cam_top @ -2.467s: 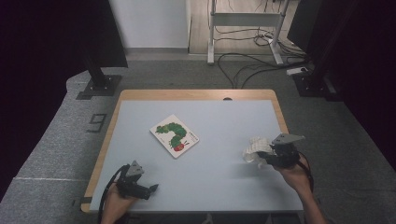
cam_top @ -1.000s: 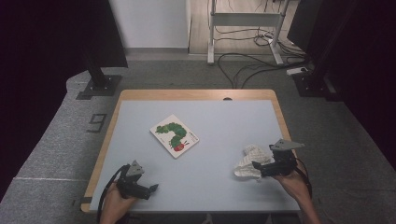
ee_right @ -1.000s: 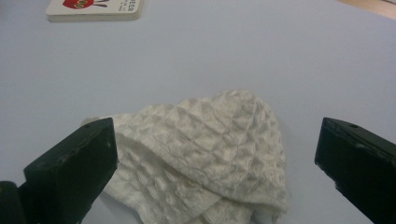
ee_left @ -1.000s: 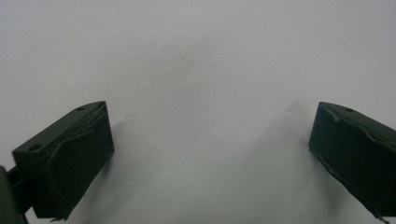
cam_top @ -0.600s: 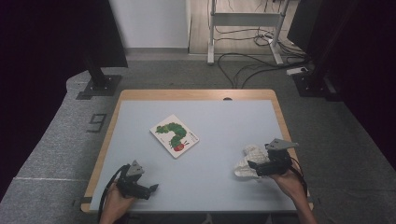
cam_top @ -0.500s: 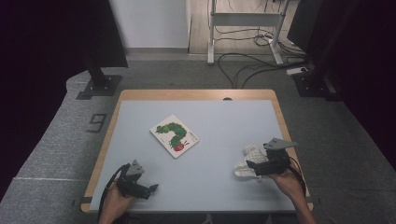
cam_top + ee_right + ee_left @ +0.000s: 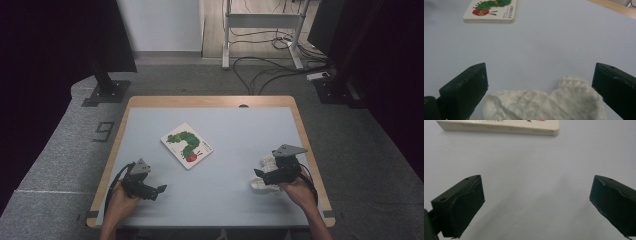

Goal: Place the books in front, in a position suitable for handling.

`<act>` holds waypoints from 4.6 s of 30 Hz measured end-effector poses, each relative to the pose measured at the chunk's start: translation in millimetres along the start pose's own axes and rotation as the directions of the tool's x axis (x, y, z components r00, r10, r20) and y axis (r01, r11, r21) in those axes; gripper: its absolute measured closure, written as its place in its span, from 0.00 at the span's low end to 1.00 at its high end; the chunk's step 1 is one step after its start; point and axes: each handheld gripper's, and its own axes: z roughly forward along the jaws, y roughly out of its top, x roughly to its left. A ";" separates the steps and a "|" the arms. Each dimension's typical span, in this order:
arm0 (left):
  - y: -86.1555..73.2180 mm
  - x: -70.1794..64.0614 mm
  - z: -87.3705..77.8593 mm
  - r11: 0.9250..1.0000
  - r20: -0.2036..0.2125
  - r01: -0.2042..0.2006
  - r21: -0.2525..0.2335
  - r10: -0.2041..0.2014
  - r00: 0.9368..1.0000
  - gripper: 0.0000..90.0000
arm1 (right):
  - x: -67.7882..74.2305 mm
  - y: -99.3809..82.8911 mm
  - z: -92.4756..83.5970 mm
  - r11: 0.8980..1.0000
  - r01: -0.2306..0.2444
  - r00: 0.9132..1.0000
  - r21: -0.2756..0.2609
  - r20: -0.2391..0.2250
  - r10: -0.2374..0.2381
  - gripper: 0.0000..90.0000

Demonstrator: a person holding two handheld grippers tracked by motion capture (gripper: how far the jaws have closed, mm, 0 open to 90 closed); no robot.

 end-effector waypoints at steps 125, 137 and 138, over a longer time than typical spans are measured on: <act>65.6 38.6 69.0 0.984 0.096 -0.131 0.121 0.119 0.988 0.00 | 50.2 27.3 137.8 0.998 -0.023 0.989 0.061 -0.144 0.032 0.02; 54.0 83.0 71.7 0.991 -0.088 -0.026 0.135 0.038 0.995 0.00 | 54.0 27.2 141.7 0.997 -0.020 0.990 0.075 -0.140 0.030 0.02; 54.0 82.0 74.1 0.991 -0.085 -0.030 0.132 0.041 0.996 0.00 | 53.8 27.1 141.5 0.997 -0.020 0.990 0.075 -0.138 0.031 0.02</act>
